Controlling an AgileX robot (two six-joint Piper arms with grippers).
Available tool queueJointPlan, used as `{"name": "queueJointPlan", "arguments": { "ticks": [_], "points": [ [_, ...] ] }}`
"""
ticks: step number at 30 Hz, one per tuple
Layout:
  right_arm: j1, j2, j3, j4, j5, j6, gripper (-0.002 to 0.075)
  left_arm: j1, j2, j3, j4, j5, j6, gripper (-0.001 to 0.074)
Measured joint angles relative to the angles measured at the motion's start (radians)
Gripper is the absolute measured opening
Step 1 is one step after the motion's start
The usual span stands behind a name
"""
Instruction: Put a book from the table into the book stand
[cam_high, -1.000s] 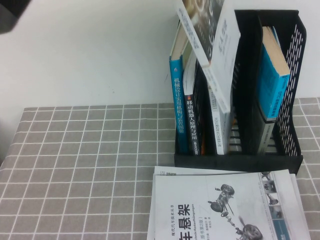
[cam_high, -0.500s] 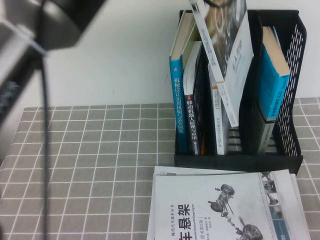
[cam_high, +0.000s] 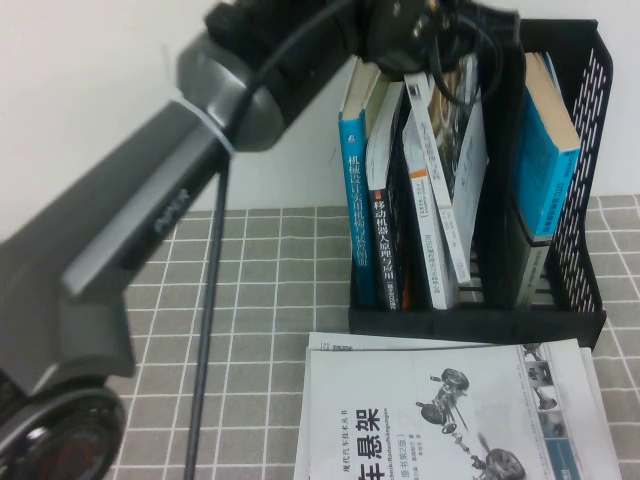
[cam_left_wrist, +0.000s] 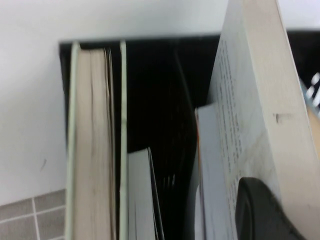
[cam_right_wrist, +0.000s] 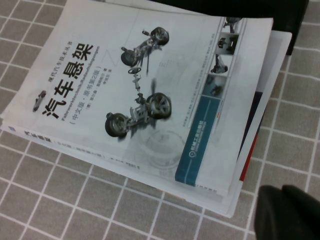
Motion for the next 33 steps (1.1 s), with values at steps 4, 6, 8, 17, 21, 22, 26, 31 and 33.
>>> {"name": "queueJointPlan", "arguments": {
  "ticks": [4, 6, 8, 17, 21, 22, 26, 31, 33],
  "points": [
    [0.000, 0.000, 0.000, 0.000, -0.009, 0.000, -0.0003, -0.001, 0.029, 0.000, -0.004, -0.002, 0.011, 0.0107],
    [0.000, 0.000, 0.000, 0.000, -0.011, 0.000, -0.0003, -0.002, 0.030, 0.000, -0.002, -0.007, 0.024, 0.0161],
    [0.000, 0.000, 0.000, 0.000, -0.013, 0.000, -0.0003, -0.002, 0.018, 0.000, 0.007, -0.009, 0.040, 0.0293],
    [0.000, -0.019, 0.000, -0.024, -0.016, -0.025, -0.0003, -0.009, -0.102, 0.000, -0.034, 0.210, 0.199, 0.0230],
    [0.000, -0.086, 0.000, -0.070, -0.033, -0.021, -0.0003, -0.057, -0.216, 0.000, -0.037, 0.284, 0.293, 0.0046],
    [0.000, -0.116, 0.000, -0.083, -0.043, -0.019, -0.0003, -0.075, -0.251, 0.000, -0.037, 0.289, 0.298, 0.0029],
    [0.000, -0.244, 0.000, -0.121, -0.058, -0.016, -0.0003, -0.180, -0.373, 0.000, -0.007, 0.299, 0.325, 0.0006],
    [0.000, -0.373, 0.026, -0.127, -0.052, -0.018, -0.0003, -0.414, -0.513, 0.162, 0.201, 0.299, 0.239, 0.0001],
    [0.000, -0.411, 0.056, -0.130, -0.052, -0.019, -0.0003, -0.499, -0.568, 0.285, 0.295, 0.281, 0.156, 0.0001]
  ]
}}
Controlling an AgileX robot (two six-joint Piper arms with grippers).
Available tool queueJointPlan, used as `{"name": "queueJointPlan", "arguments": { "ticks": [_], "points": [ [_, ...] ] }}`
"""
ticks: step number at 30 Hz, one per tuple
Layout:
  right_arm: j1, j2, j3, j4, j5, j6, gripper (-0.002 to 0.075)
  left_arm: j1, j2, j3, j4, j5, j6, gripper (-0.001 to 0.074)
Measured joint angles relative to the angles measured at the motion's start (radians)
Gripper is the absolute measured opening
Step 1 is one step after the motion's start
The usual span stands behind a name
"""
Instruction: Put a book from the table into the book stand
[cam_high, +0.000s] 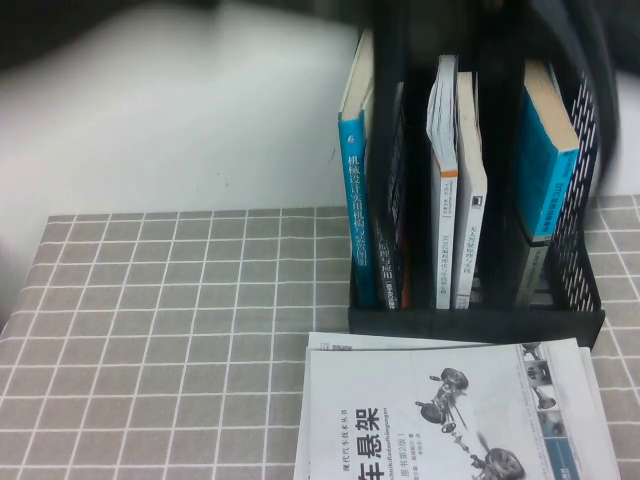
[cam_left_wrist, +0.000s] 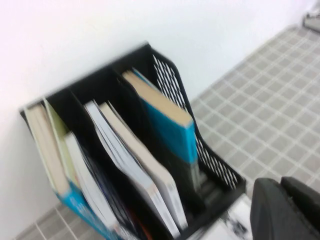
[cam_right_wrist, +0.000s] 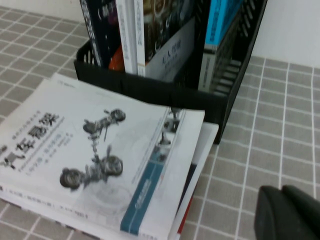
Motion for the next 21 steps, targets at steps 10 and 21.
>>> {"name": "queueJointPlan", "arguments": {
  "ticks": [10, 21],
  "points": [
    [0.000, -0.050, 0.113, -0.005, -0.050, -0.025, -0.0003, -0.205, -0.304, 0.724, 0.362, -0.240, -0.471, 0.0001],
    [0.000, -0.050, 0.113, -0.016, -0.047, -0.028, -0.0003, -0.208, -0.377, 0.851, 0.377, -0.212, -0.542, 0.0000]
  ]
}}
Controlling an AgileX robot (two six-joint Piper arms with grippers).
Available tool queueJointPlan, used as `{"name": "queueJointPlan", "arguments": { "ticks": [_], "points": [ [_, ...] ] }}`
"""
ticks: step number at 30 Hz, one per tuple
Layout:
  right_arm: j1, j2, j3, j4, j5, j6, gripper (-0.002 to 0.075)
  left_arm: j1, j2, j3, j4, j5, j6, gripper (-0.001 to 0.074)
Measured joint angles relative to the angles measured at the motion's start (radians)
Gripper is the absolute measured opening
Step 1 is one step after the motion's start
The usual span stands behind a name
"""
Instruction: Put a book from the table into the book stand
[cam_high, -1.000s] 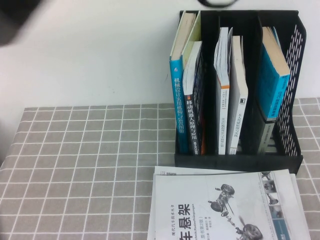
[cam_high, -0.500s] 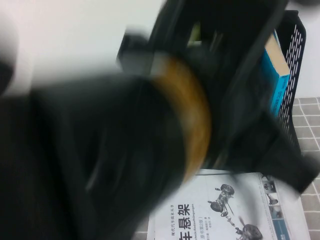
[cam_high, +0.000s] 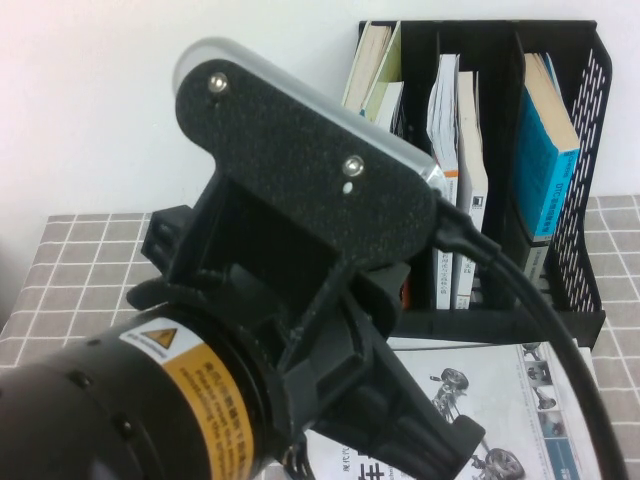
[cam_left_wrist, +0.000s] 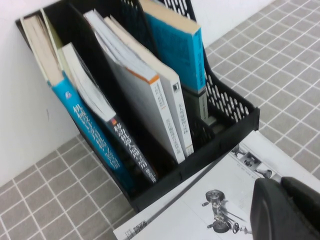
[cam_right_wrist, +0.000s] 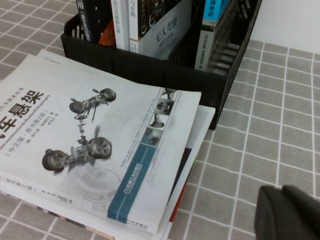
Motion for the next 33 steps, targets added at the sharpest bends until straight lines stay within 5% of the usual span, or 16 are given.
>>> {"name": "queueJointPlan", "arguments": {
  "ticks": [9, 14, 19, 27, 33],
  "points": [
    [0.000, 0.000, 0.000, 0.000, 0.000, 0.000, -0.0003, 0.000, 0.008, 0.000, 0.000, 0.024, 0.025, -0.0001],
    [0.000, 0.000, 0.000, 0.000, 0.000, 0.000, -0.0003, 0.031, -0.002, 0.012, 0.000, 0.199, -0.057, -0.0001],
    [0.002, 0.000, 0.000, 0.000, 0.000, 0.000, -0.0003, 0.300, -0.085, 0.088, -0.053, 0.116, -0.210, -0.0001],
    [0.002, 0.000, 0.000, -0.001, 0.000, 0.000, -0.0003, 0.890, -0.293, 0.475, -0.251, -0.650, -0.203, -0.0001],
    [0.004, 0.000, 0.000, -0.001, 0.000, 0.000, -0.0003, 1.131, -0.516, 0.800, -0.238, -0.940, -0.254, -0.0002]
  ]
}}
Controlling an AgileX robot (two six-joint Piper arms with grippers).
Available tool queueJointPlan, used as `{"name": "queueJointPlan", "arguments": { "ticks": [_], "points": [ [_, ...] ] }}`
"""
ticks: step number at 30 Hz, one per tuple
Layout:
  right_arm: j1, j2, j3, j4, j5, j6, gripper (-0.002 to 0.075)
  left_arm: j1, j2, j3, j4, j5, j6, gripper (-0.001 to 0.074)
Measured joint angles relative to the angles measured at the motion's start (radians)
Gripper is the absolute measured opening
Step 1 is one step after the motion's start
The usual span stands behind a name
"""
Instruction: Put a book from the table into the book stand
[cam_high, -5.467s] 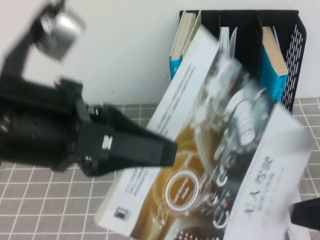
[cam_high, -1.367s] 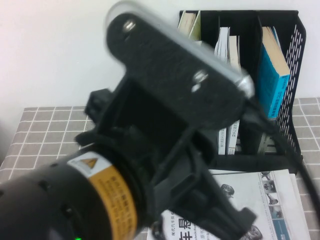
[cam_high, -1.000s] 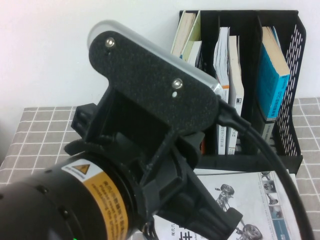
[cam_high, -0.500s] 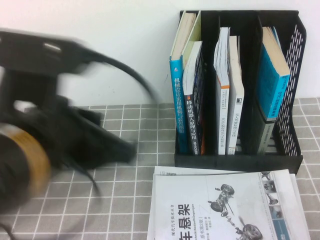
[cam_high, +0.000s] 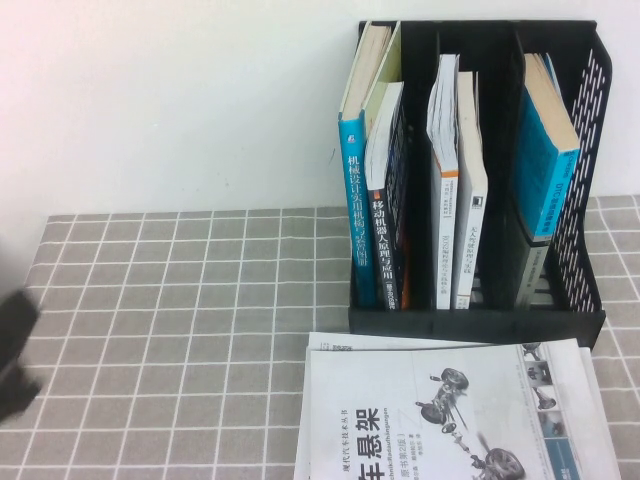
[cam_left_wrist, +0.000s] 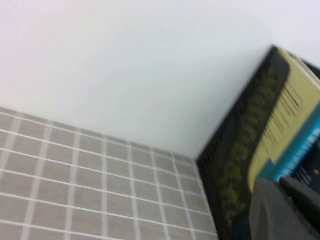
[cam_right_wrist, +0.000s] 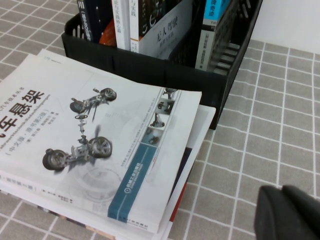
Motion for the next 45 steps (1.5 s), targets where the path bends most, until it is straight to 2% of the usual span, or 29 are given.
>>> {"name": "queueJointPlan", "arguments": {
  "ticks": [5, 11, 16, 20, 23, 27, 30, 32, 36, 45],
  "points": [
    [0.000, 0.000, 0.000, 0.000, 0.000, 0.000, -0.0003, 0.111, -0.196, 0.172, 0.004, -0.035, -0.009, -0.0002],
    [0.000, 0.000, 0.000, 0.000, 0.000, 0.000, -0.0003, 0.201, -0.381, 0.288, 0.026, -0.036, -0.009, -0.0003],
    [0.000, 0.000, 0.000, 0.000, 0.000, 0.000, -0.0003, 0.215, -0.440, 0.297, 0.028, -0.046, -0.009, -0.0003],
    [0.000, 0.000, 0.000, 0.000, 0.000, 0.000, -0.0003, 0.215, -0.469, 0.337, 0.017, -0.119, 0.003, -0.0003],
    [0.000, 0.000, 0.000, 0.000, 0.000, 0.000, -0.0003, 0.215, -0.548, 0.403, -0.166, -0.132, 0.189, -0.0003],
    [0.000, 0.000, 0.000, 0.000, 0.000, 0.000, -0.0003, 0.219, -0.615, 0.427, -0.520, -0.038, 0.653, -0.0003],
    [0.000, 0.000, 0.000, 0.000, 0.002, 0.000, -0.0003, 0.235, -0.616, 0.427, -0.618, 0.076, 0.951, -0.0003],
    [0.000, 0.000, 0.000, 0.000, 0.002, 0.000, -0.0003, 0.238, -0.616, 0.427, -0.650, 0.167, 1.051, -0.0003],
    [0.000, 0.000, 0.000, 0.000, 0.002, 0.000, -0.0003, 0.239, -0.616, 0.427, -0.714, 0.333, 1.121, -0.0003],
    [0.000, 0.000, 0.000, 0.000, 0.002, 0.000, -0.0003, 0.239, -0.617, 0.423, -0.733, 0.358, 1.132, -0.0003]
  ]
}}
